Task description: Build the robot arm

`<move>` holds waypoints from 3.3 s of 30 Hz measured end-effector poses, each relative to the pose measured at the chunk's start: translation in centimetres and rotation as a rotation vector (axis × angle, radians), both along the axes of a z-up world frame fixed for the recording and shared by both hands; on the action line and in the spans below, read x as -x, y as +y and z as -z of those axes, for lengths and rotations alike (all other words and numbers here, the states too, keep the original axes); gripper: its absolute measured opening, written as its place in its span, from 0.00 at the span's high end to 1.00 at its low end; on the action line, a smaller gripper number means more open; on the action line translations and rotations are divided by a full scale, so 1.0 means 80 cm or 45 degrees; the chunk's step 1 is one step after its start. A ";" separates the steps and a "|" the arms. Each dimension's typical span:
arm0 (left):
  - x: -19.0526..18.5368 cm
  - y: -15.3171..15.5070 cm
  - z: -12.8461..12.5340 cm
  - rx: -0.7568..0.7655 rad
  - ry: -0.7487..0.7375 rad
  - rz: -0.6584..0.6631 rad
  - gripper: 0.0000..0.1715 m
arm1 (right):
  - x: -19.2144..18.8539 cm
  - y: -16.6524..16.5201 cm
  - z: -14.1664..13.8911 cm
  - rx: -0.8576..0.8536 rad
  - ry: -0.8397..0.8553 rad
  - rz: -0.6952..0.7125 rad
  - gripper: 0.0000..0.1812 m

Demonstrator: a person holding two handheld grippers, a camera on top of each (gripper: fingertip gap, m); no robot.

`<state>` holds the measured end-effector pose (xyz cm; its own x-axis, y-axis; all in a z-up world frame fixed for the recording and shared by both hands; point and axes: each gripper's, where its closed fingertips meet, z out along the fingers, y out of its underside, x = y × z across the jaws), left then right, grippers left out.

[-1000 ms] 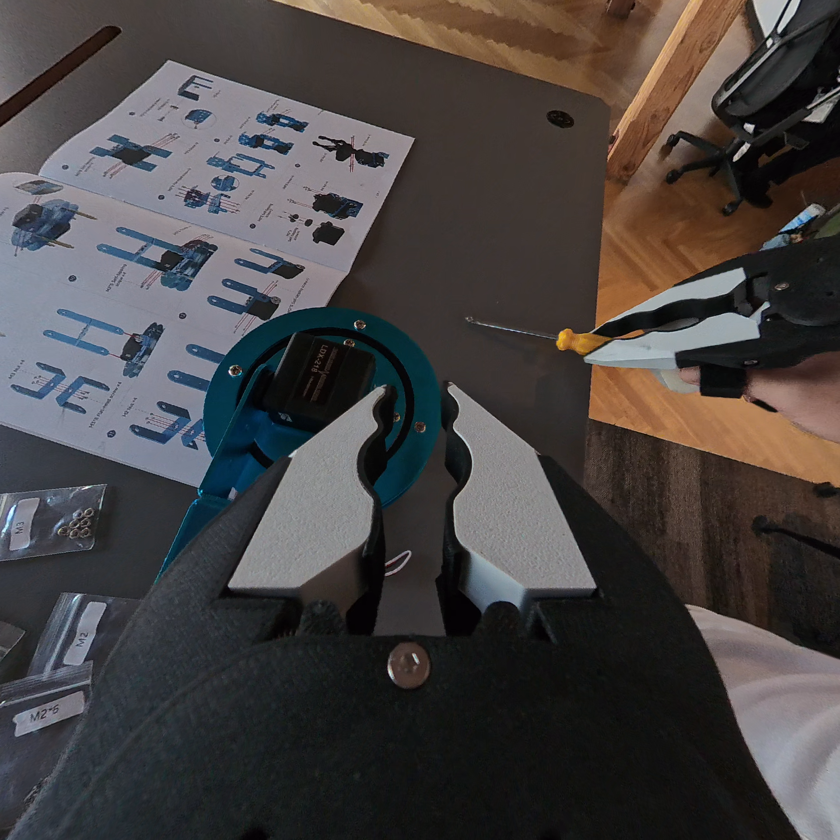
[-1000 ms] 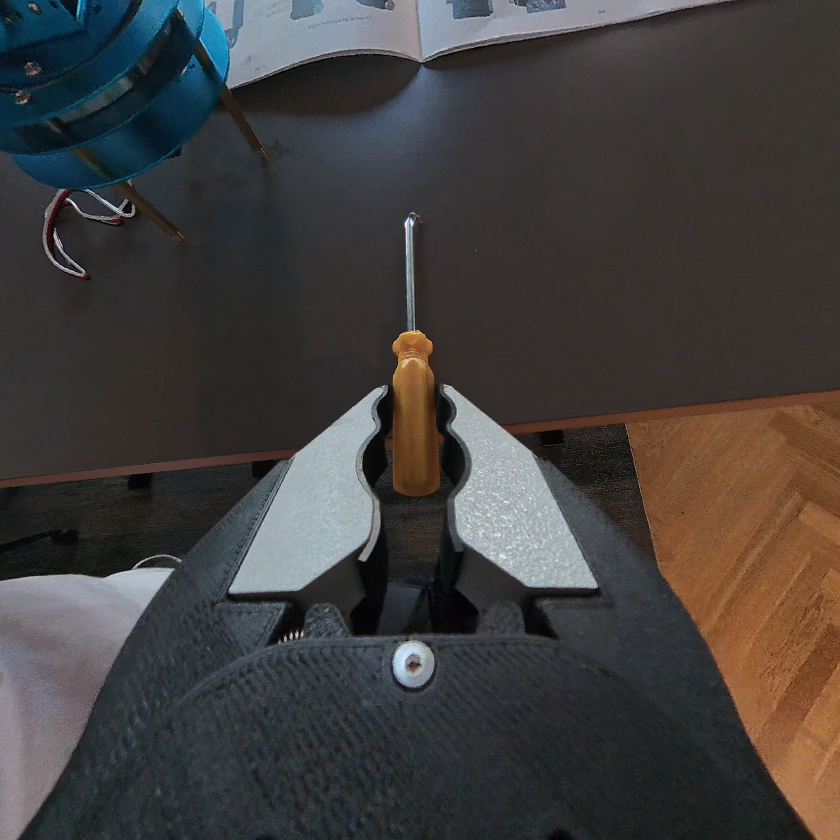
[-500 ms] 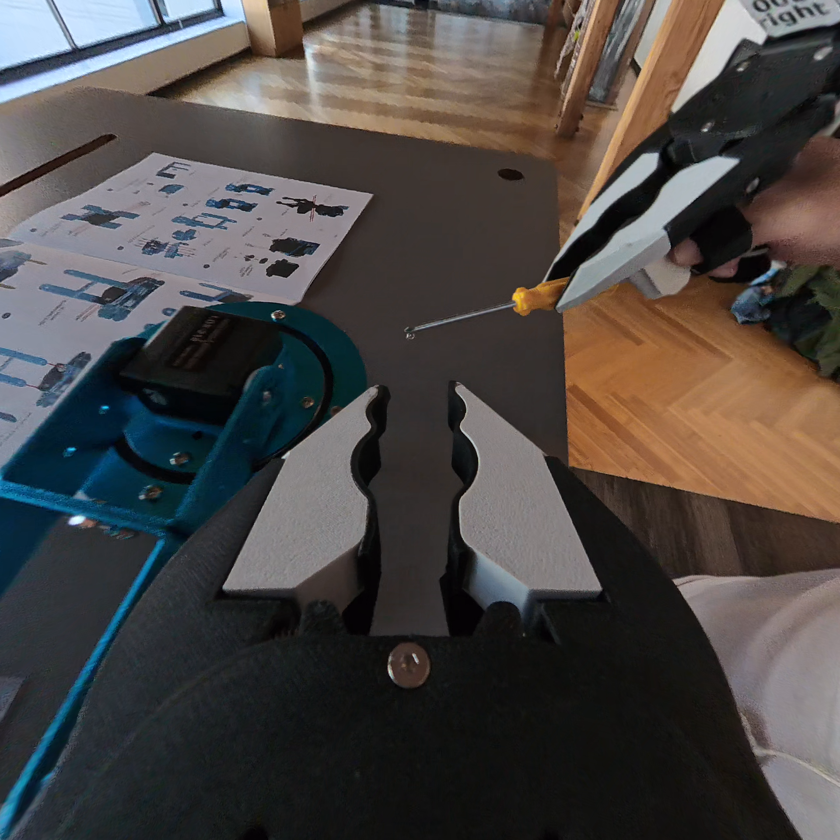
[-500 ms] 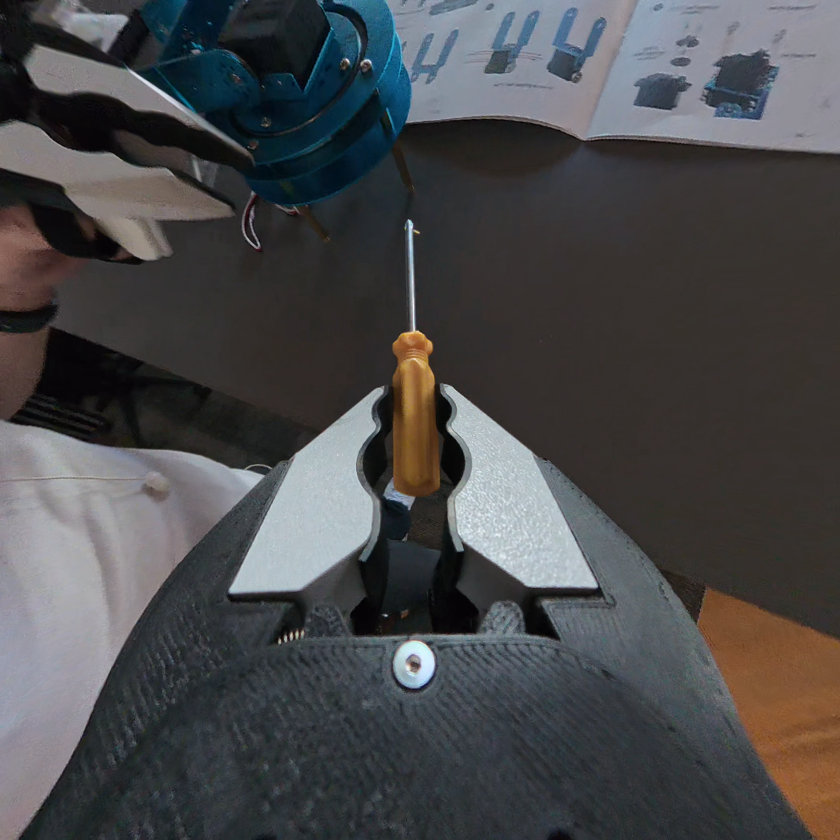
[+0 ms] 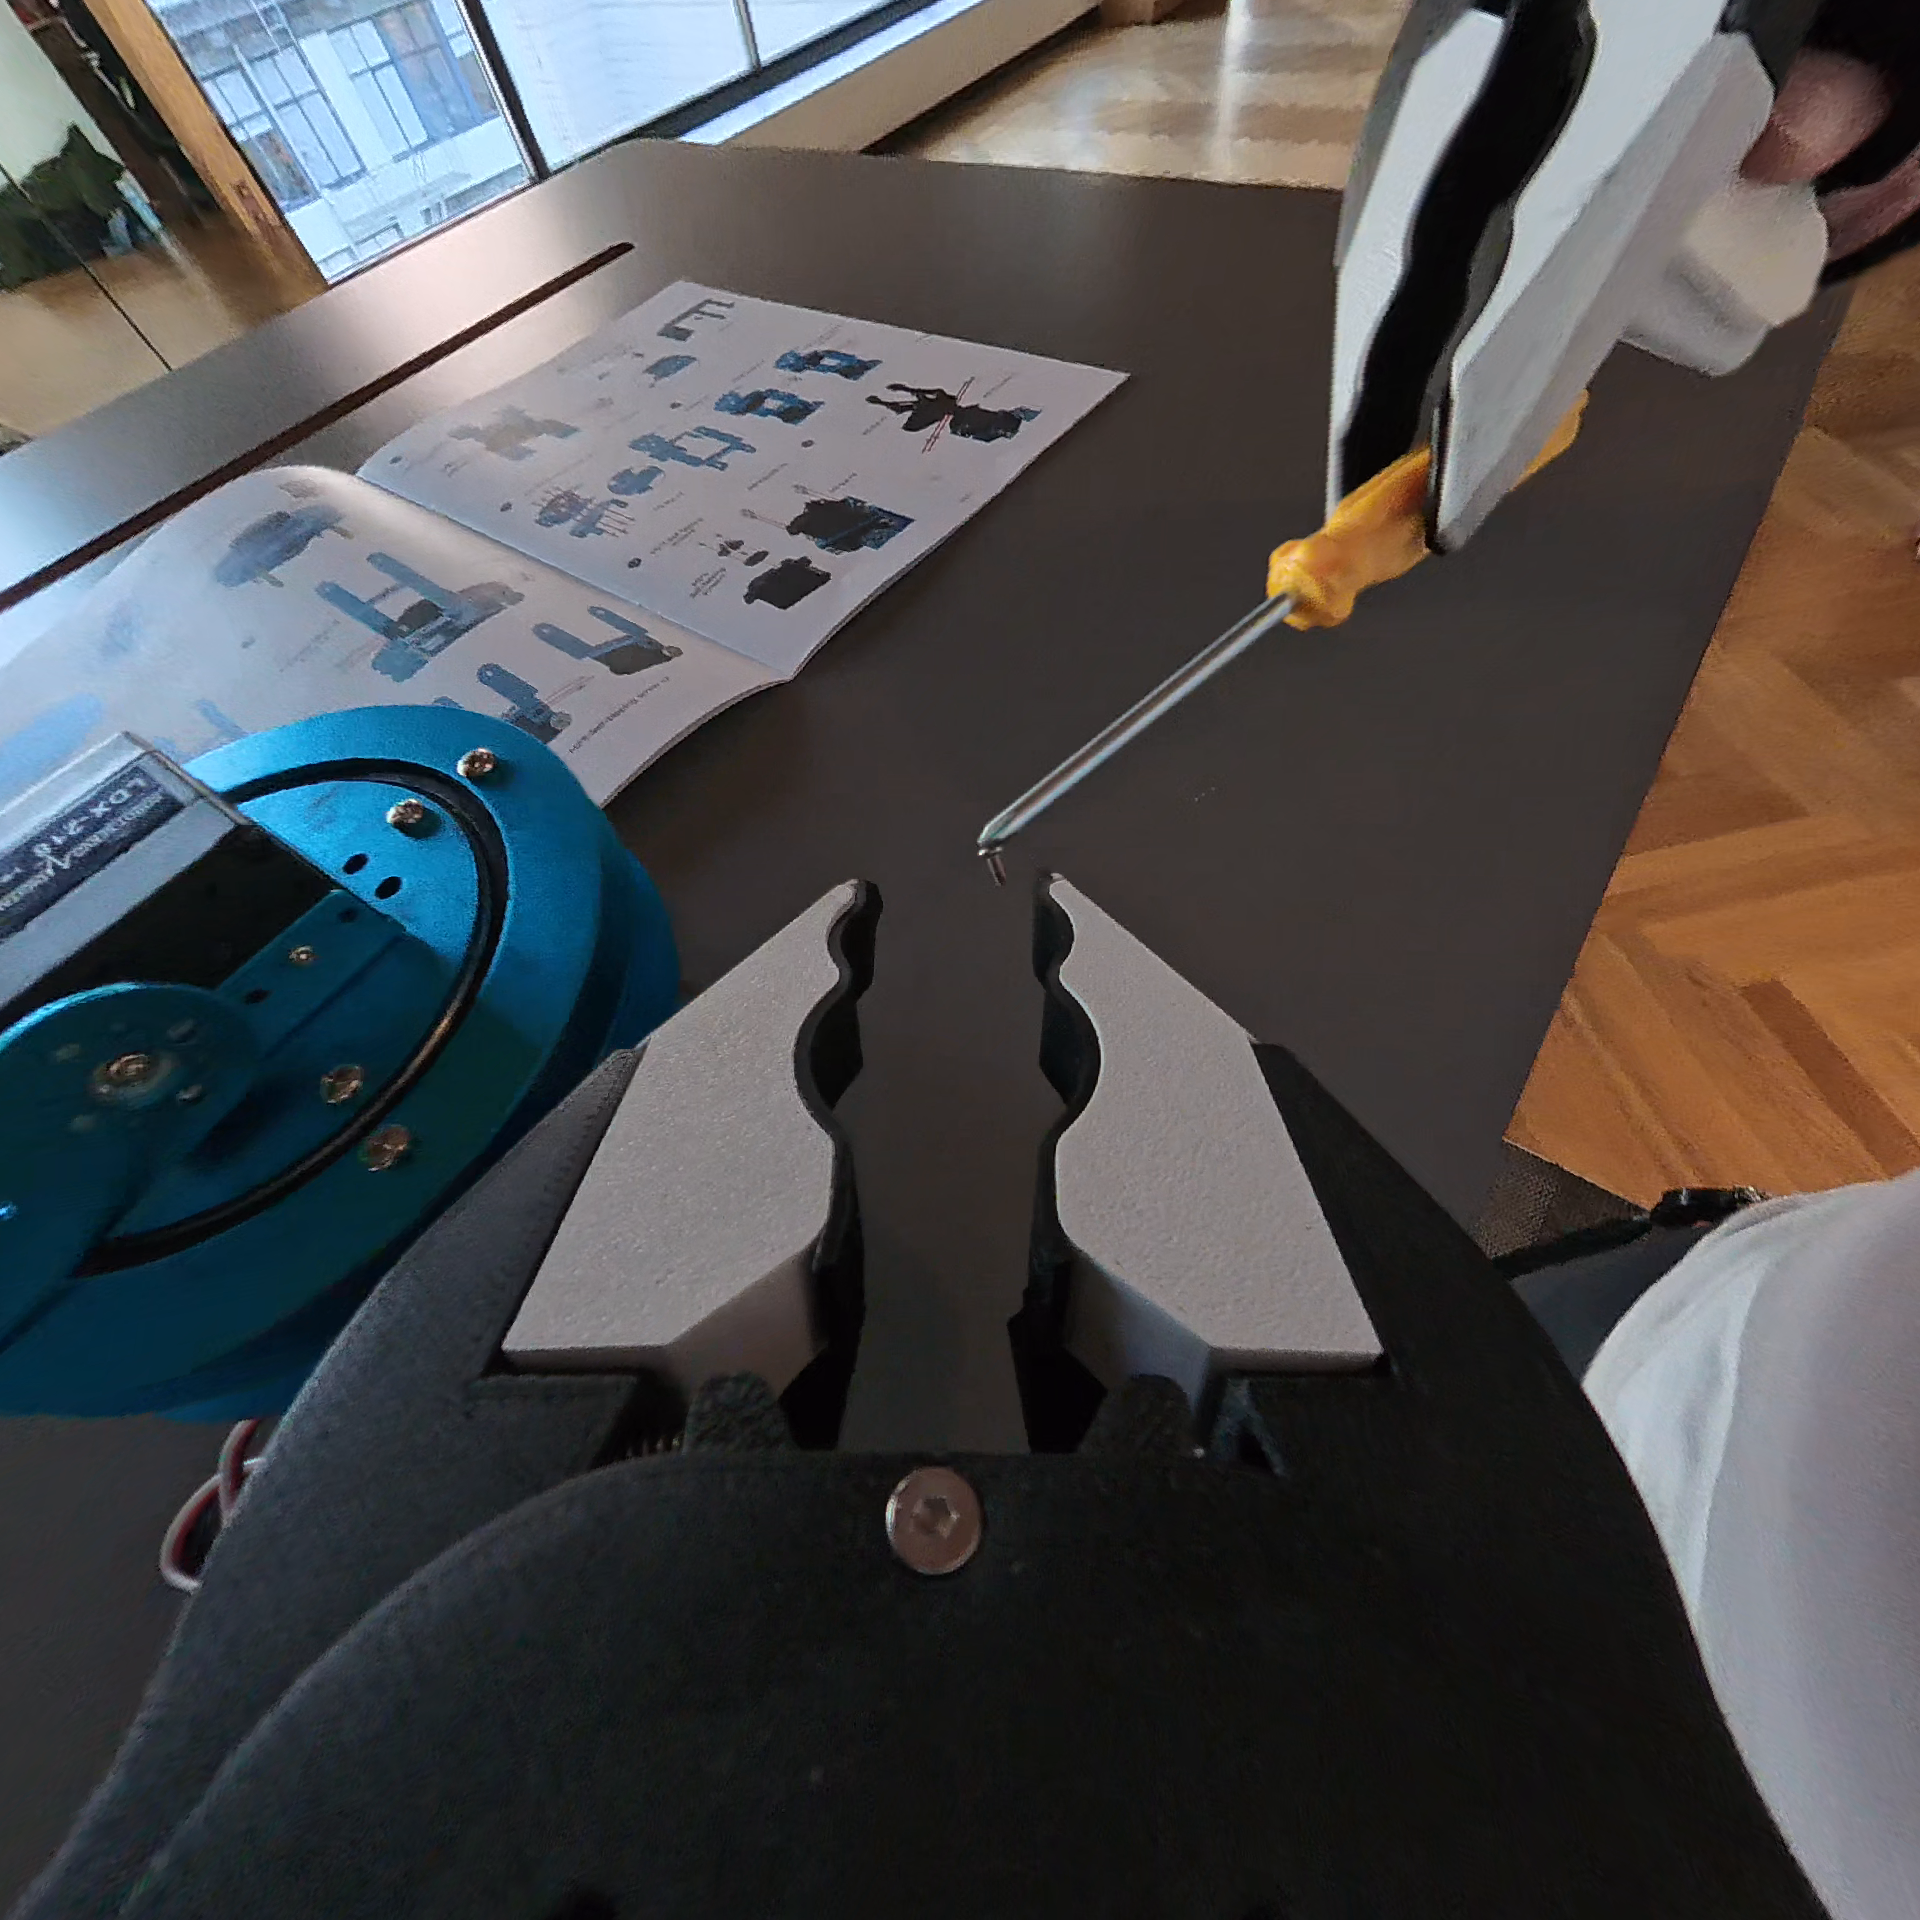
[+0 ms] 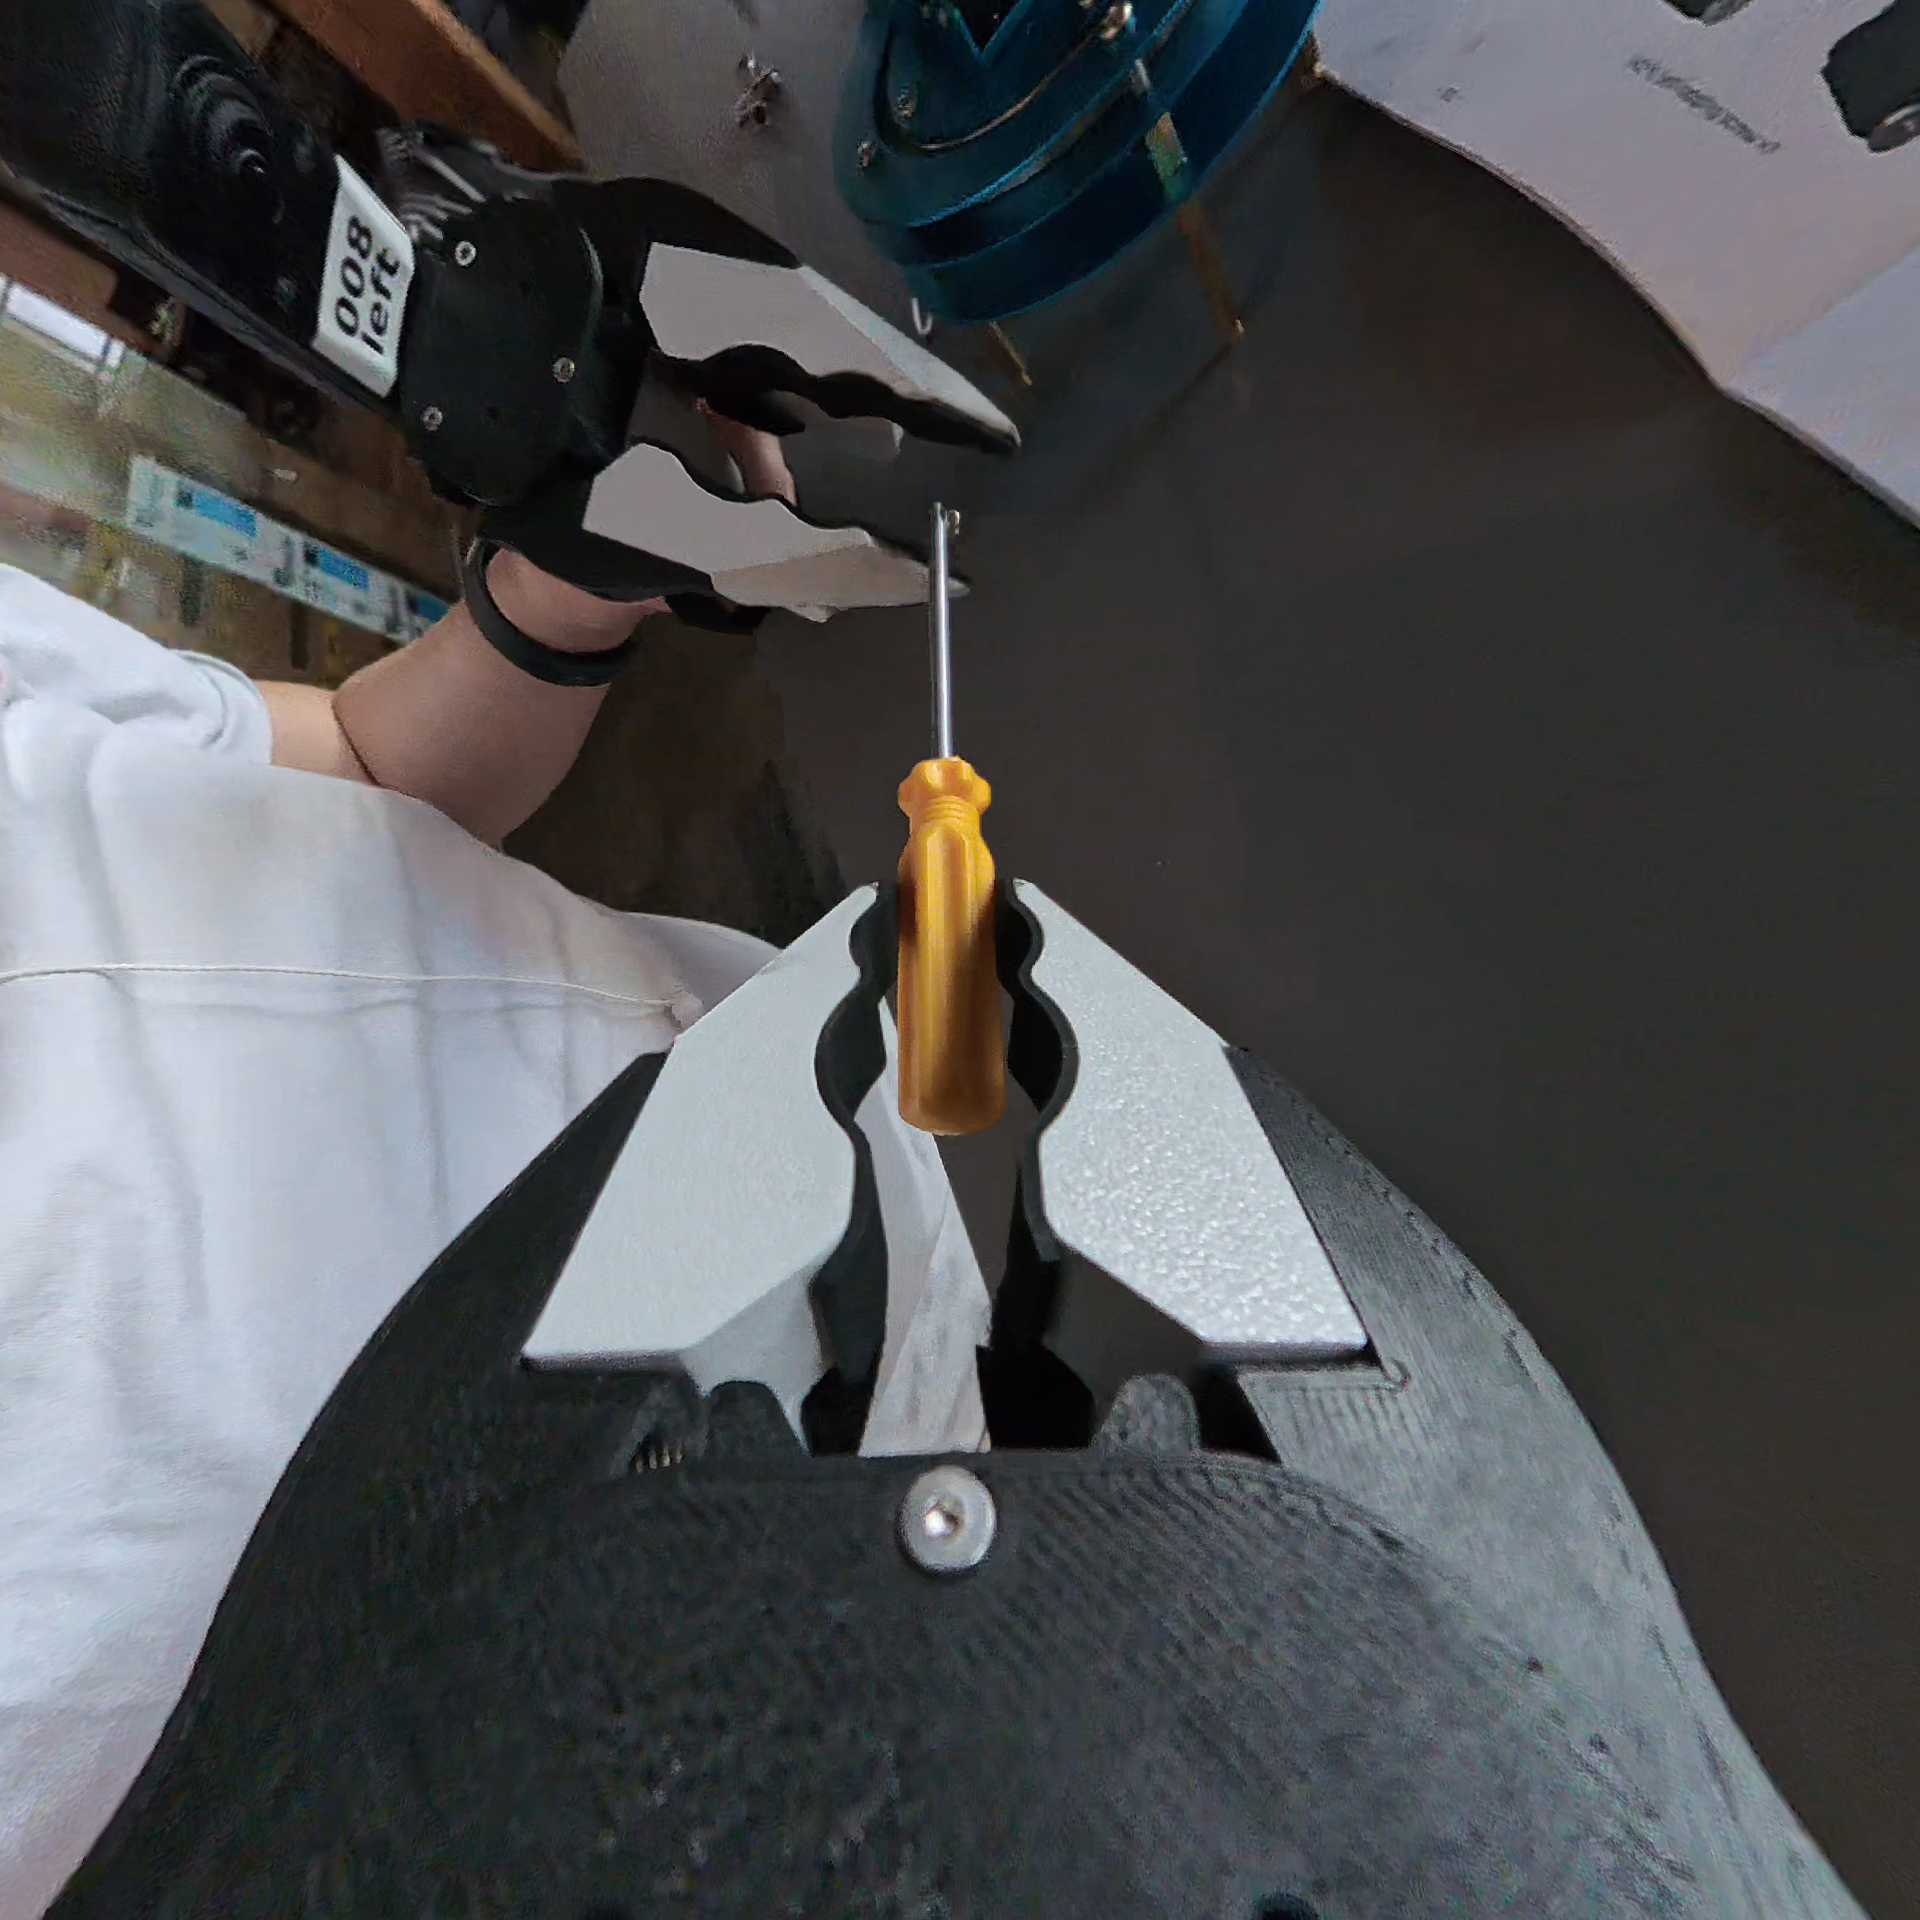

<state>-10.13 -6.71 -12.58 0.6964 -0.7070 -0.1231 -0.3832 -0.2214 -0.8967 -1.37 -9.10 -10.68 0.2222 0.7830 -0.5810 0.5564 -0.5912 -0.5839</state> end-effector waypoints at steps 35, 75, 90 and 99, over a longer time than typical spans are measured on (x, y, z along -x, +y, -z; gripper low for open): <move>-0.019 -0.029 0.059 0.357 0.496 0.160 0.99 | -0.013 0.045 0.037 -1.161 0.139 -0.738 0.91; -0.008 -0.039 0.063 0.724 0.945 0.489 1.00 | -0.005 0.040 0.056 -1.877 0.216 -0.710 0.91; -0.003 -0.043 0.063 1.003 1.397 0.646 1.00 | -0.008 0.034 0.042 -2.247 0.122 -0.752 0.90; -0.009 -0.030 0.059 1.032 1.395 0.626 0.98 | -0.012 0.035 0.035 -2.313 0.117 -0.732 0.90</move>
<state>-9.41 -9.12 -17.32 0.1875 -0.9752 0.1180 -0.9670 -0.1622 0.1965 -0.45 -6.29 -13.47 -0.2286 0.3309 0.9155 0.3696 0.8995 -0.2328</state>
